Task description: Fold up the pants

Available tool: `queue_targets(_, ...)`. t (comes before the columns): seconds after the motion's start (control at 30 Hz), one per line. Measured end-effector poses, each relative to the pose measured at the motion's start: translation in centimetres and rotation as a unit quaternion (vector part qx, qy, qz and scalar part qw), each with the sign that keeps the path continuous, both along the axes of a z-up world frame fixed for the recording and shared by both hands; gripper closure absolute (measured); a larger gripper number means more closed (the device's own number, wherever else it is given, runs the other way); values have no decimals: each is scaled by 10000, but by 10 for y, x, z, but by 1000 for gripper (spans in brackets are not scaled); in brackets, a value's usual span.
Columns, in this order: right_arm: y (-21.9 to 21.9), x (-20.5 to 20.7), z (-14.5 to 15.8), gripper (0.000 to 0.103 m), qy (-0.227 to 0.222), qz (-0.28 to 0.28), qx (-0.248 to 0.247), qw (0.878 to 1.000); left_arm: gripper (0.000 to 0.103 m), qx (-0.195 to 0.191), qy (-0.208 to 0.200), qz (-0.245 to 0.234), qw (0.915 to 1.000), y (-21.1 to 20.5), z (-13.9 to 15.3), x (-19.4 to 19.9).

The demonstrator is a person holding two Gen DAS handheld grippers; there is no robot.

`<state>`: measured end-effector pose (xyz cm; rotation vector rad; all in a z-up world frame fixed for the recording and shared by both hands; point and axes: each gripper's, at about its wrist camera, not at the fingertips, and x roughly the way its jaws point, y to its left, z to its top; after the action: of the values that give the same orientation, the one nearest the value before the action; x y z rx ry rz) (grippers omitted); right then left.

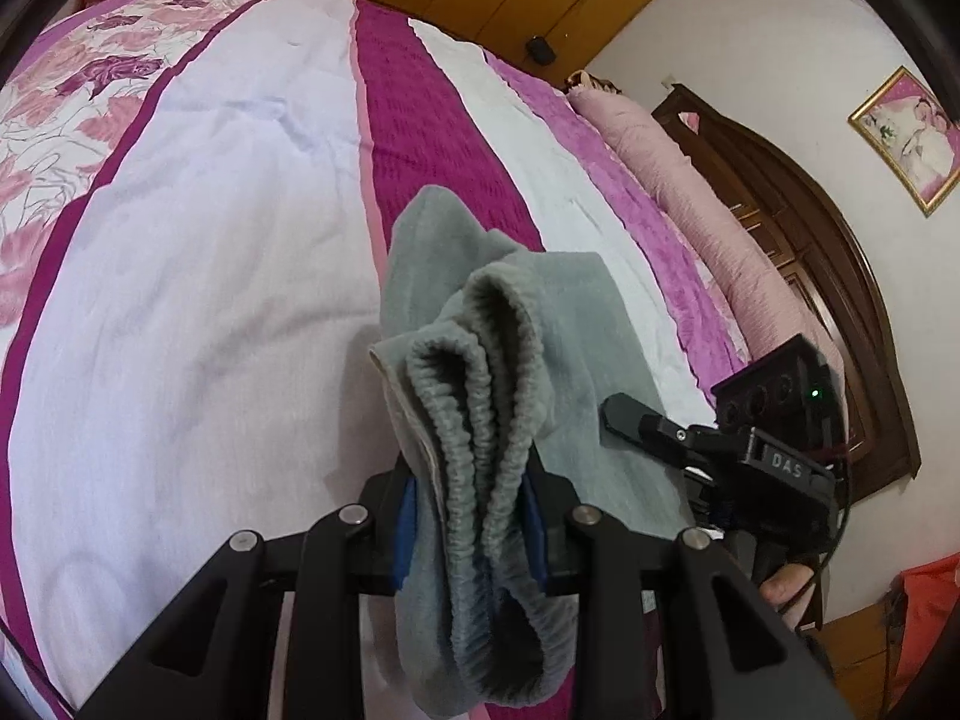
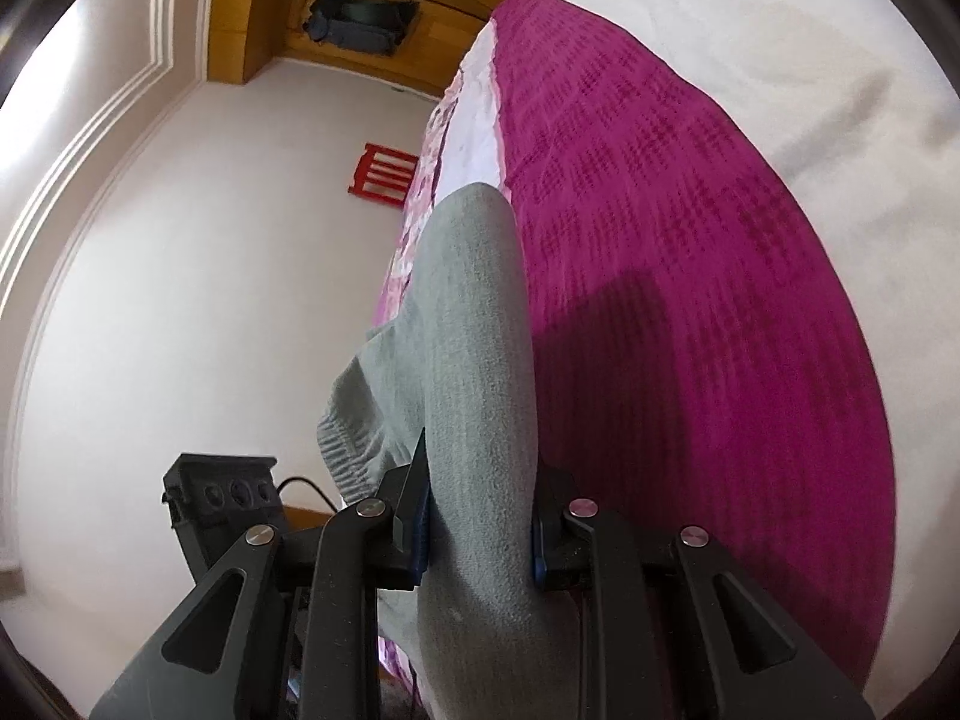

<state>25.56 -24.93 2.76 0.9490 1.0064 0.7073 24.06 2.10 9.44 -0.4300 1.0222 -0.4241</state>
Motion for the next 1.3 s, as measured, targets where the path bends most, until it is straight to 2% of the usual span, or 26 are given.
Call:
queue_targets(0.13,9,10,3,79,-75,37,-333,9994,73,145,-23,69,9999,-1,-3,13)
queue_targets(0.23,6,25,8,79,-177,78,-432,9989,73,306,-26,-63,9995,-4,-6,31)
queue_targets(0.33,4,42,11,79,-294,81,-416,9987,73,208,40,-191,9996,-3,-7,52)
queue_targets(0.4,3,55,12,79,-401,48,-484,9980,73,268,-69,-315,9991,-5,-3,65)
queue_targets(0.47,6,66,6,77,-450,-57,-898,9949,73,367,-203,-374,9984,-8,2,79)
queue_targets(0.5,10,74,-4,75,-398,-106,-1426,9889,73,409,-223,-394,9981,-10,3,89)
queue_targets(0.53,17,83,-21,78,-450,-2,-1850,9817,73,437,-209,-419,9979,-11,2,95)
queue_targets(0.57,17,84,-32,80,-765,41,-1735,9819,73,470,-168,-467,9977,-12,-2,105)
queue_targets(0.6,5,85,-40,81,-909,-39,-1087,9899,73,443,-79,-521,9976,-13,-12,115)
queue_targets(0.63,-2,87,-42,81,-811,-85,-831,9932,73,395,14,-538,9978,-13,-23,123)
queue_targets(0.67,-6,87,-44,82,-810,-91,-676,9944,72,588,125,-347,9976,-12,-43,130)
queue_targets(0.7,-5,84,-43,82,-899,-69,-772,9929,69,592,189,-158,9979,-9,-67,134)
queue_targets(0.73,-3,83,-40,82,-942,-73,-878,9916,69,279,-70,-76,9996,-3,-74,131)
queue_targets(0.77,-3,81,-39,82,-959,-80,-938,9909,69,221,-245,-78,9994,-2,-75,127)
queue_targets(0.9,0,82,-37,82,-984,-101,-985,9902,68,545,-580,-29,9968,-10,-71,118)
queue_targets(1.1,3,74,-32,80,-922,-149,-1050,9901,67,411,-602,-5,9973,-7,-74,116)
queue_targets(1.13,6,69,-27,76,-914,-171,-1268,9876,66,311,-622,-5,9976,-4,-74,115)
queue_targets(1.2,16,53,-11,65,-1106,-329,-1980,9734,65,46,-578,-4,9983,6,-73,110)
queue_targets(1.23,21,36,0,57,-1306,-401,-2574,9566,61,-63,-511,19,9987,12,-70,105)
queue_targets(1.27,23,25,7,49,-1430,-417,-2968,9432,59,-146,-483,84,9987,18,-67,97)
queue_targets(1.3,25,14,13,47,-1505,-433,-3336,9296,55,-221,-507,245,9982,27,-64,80)
